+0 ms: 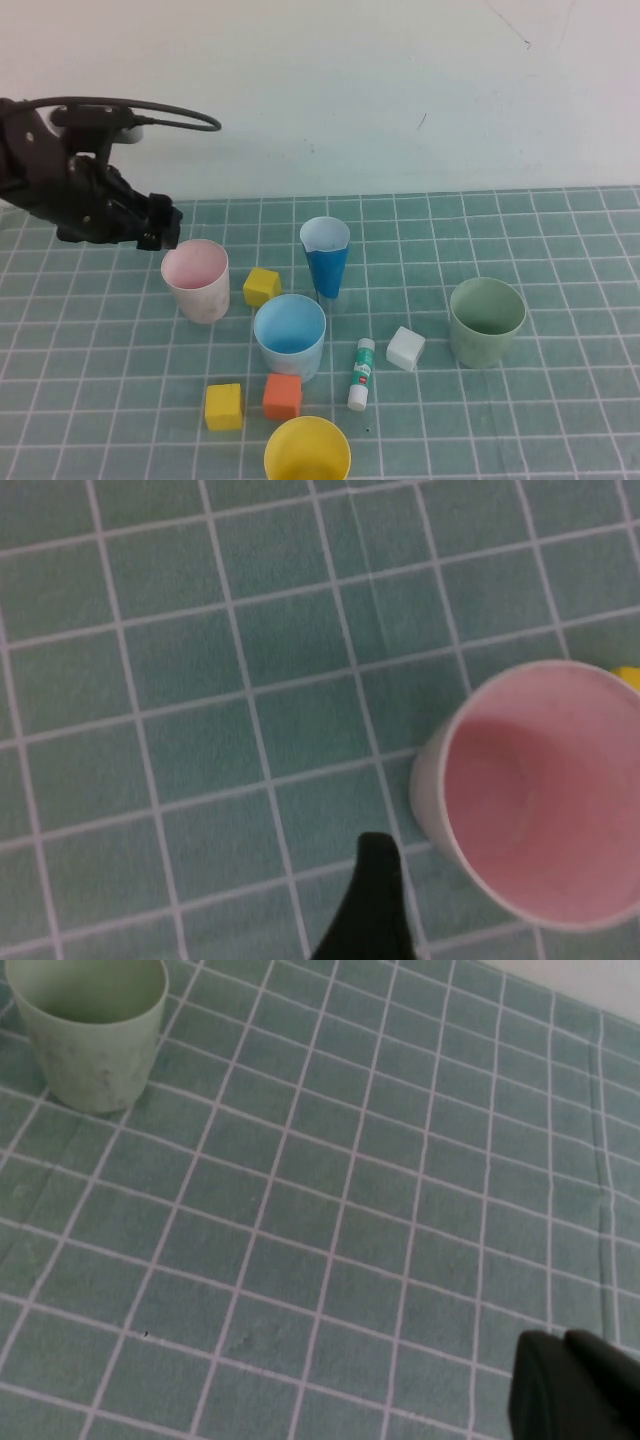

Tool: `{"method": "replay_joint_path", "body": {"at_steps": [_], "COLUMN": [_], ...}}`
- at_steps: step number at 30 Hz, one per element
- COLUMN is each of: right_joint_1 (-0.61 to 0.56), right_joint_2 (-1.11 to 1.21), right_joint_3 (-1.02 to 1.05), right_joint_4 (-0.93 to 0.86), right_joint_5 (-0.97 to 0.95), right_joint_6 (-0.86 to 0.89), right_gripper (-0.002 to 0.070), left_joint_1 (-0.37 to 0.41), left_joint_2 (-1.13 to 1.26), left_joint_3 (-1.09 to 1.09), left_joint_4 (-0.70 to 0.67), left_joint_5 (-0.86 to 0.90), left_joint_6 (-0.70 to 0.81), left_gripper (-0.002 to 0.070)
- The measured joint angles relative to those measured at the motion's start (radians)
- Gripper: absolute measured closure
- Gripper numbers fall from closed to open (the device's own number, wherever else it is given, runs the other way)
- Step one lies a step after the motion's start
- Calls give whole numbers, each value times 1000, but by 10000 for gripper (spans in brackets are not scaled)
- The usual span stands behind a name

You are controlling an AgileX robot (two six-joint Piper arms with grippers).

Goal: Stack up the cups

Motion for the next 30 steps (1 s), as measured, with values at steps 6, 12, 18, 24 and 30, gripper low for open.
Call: {"method": "replay_joint_path", "body": {"at_steps": [6,12,18,24,30], "right_joint_1": [0,0,0,0,0], "right_joint_2": [0,0,0,0,0], "right_joint_3": [0,0,0,0,0], "right_joint_4": [2,3,3,3,3], "right_joint_5": [-4,-6,-13,-39,-46], "right_joint_6": [0,0,-2,-2,-2], "right_gripper": [678,678,679,679,679], "left_joint_1": [0,0,-2,-32,-47], "left_joint_2": [128,231,301,302,261], "left_joint_3": [-89,-111,-111,-122,-186], "left_joint_4": [0,0,0,-15,-40], "left_joint_5": [-4,-46,-46,-28,89], "left_joint_6": [27,45,59,92,100], "left_gripper": [137,159,306,623,657]}}
